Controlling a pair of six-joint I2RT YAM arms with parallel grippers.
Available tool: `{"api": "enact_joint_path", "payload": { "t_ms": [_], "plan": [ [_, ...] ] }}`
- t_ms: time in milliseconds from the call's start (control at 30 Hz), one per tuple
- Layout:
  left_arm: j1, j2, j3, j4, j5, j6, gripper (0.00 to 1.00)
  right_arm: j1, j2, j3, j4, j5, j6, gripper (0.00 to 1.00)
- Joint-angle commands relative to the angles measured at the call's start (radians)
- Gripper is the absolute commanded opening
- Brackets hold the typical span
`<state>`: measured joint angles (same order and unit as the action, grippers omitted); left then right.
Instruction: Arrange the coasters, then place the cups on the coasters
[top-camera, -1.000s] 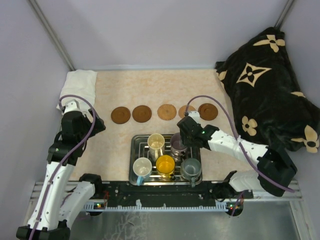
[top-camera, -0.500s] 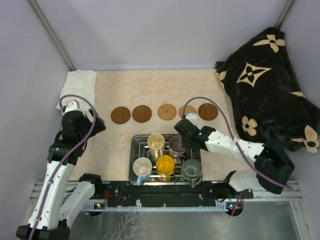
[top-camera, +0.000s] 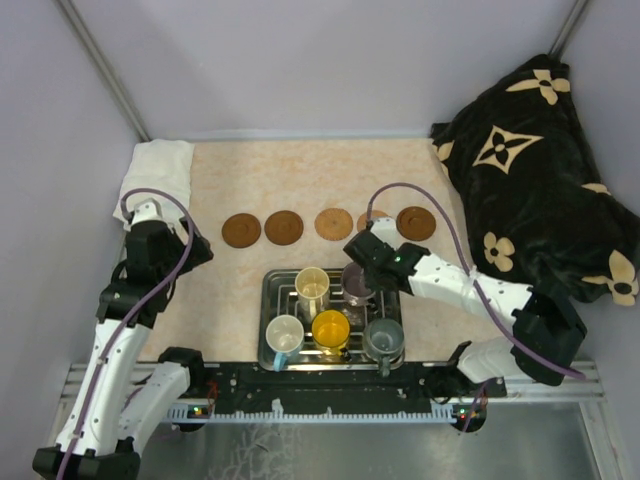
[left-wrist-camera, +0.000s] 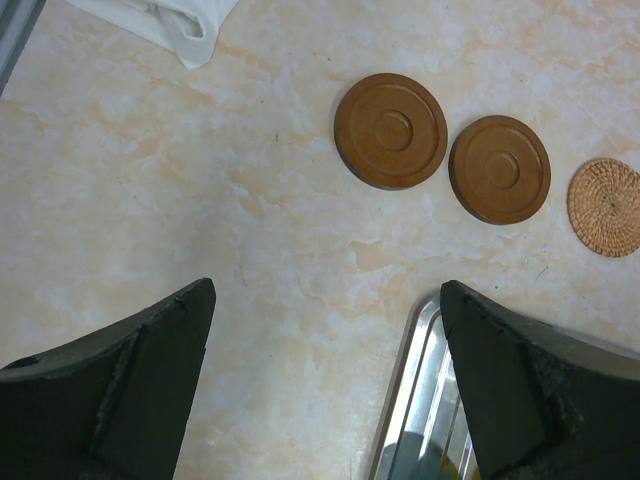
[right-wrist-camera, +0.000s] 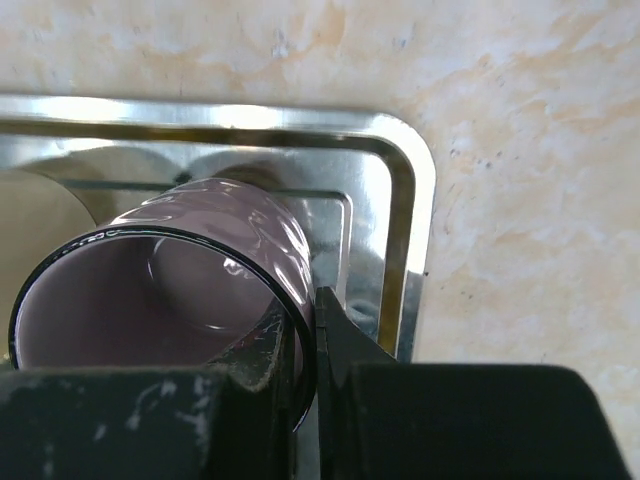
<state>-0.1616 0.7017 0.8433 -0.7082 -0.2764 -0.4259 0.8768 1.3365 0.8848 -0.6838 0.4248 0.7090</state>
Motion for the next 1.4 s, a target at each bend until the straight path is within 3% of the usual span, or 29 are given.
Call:
{"api": "enact_joint_path", "payload": {
  "t_ms": [0, 233, 433, 600, 800, 1367],
  "plan": [
    [0.004, 0.008, -0.012, 0.034, 0.017, 0.008, 1.0, 0.011, -0.024, 0.15, -0.035, 0.155, 0.062, 0.0],
    [0.004, 0.023, -0.022, 0.053, 0.039, 0.022, 1.0, -0.017, 0.017, 0.272, -0.101, 0.313, 0.136, 0.0],
    [0.004, 0.035, -0.022, 0.054, 0.048, 0.029, 1.0, -0.175, 0.068, 0.311, 0.0, 0.225, 0.026, 0.0],
    [0.004, 0.034, -0.036, 0.07, 0.06, 0.015, 1.0, -0.386, 0.086, 0.353, 0.086, 0.096, -0.142, 0.0],
    [0.004, 0.055, -0.049, 0.097, 0.069, 0.003, 1.0, -0.55, 0.178, 0.494, 0.055, -0.018, -0.3, 0.0],
    [0.004, 0.113, -0.039, 0.135, 0.063, 0.011, 1.0, -0.678, 0.357, 0.558, 0.142, -0.102, -0.351, 0.0]
  ]
}}
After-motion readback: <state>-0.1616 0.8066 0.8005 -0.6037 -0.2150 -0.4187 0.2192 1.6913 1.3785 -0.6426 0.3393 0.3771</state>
